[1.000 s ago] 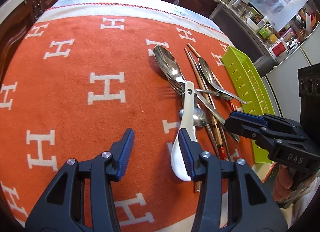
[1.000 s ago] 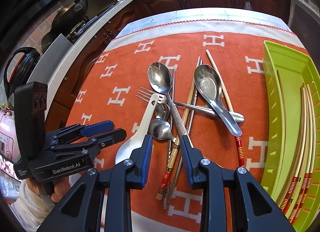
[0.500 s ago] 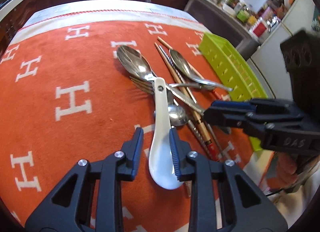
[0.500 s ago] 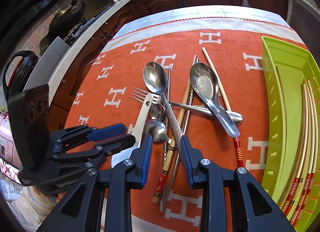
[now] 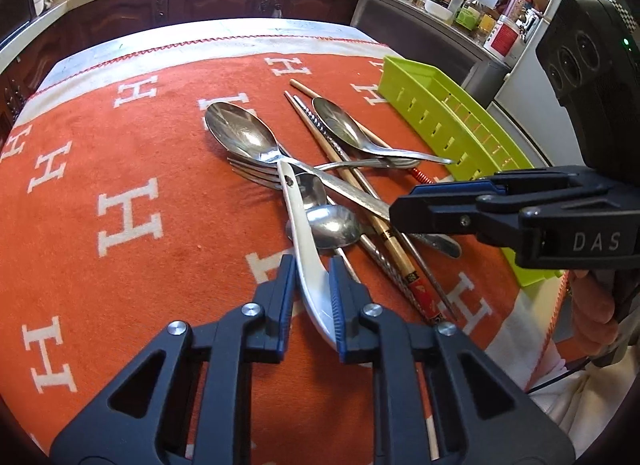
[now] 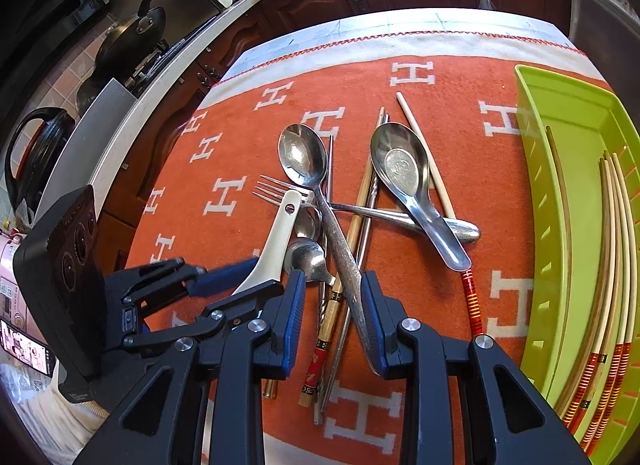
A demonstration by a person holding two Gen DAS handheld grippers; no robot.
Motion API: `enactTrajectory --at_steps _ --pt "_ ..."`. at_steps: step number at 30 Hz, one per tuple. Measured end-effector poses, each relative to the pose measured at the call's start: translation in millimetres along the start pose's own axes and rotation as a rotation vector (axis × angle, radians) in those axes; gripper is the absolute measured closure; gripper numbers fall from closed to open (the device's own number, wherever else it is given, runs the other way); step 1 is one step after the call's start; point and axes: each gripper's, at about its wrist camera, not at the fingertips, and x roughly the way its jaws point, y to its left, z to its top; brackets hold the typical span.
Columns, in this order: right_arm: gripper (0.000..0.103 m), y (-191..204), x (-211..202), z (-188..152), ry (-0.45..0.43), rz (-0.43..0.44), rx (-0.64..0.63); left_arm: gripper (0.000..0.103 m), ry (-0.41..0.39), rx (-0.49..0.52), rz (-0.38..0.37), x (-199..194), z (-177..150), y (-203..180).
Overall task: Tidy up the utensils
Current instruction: 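Grasp a steel spoon handle with the right tool while the left tool holds the ceramic spoon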
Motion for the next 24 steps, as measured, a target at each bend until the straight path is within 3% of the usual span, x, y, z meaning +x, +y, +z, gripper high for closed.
enactTrajectory --at_steps 12,16,24 --pt "0.074 8.7 6.6 16.6 -0.004 0.007 -0.080 0.099 -0.024 -0.111 0.029 -6.0 -4.8 0.3" --pt "0.082 5.6 18.8 32.2 0.030 0.063 -0.087 0.100 -0.008 -0.170 0.014 -8.3 -4.9 11.8" --pt "0.087 -16.8 43.8 57.8 0.112 0.175 -0.055 0.100 -0.019 -0.269 0.001 -21.7 -6.4 34.6"
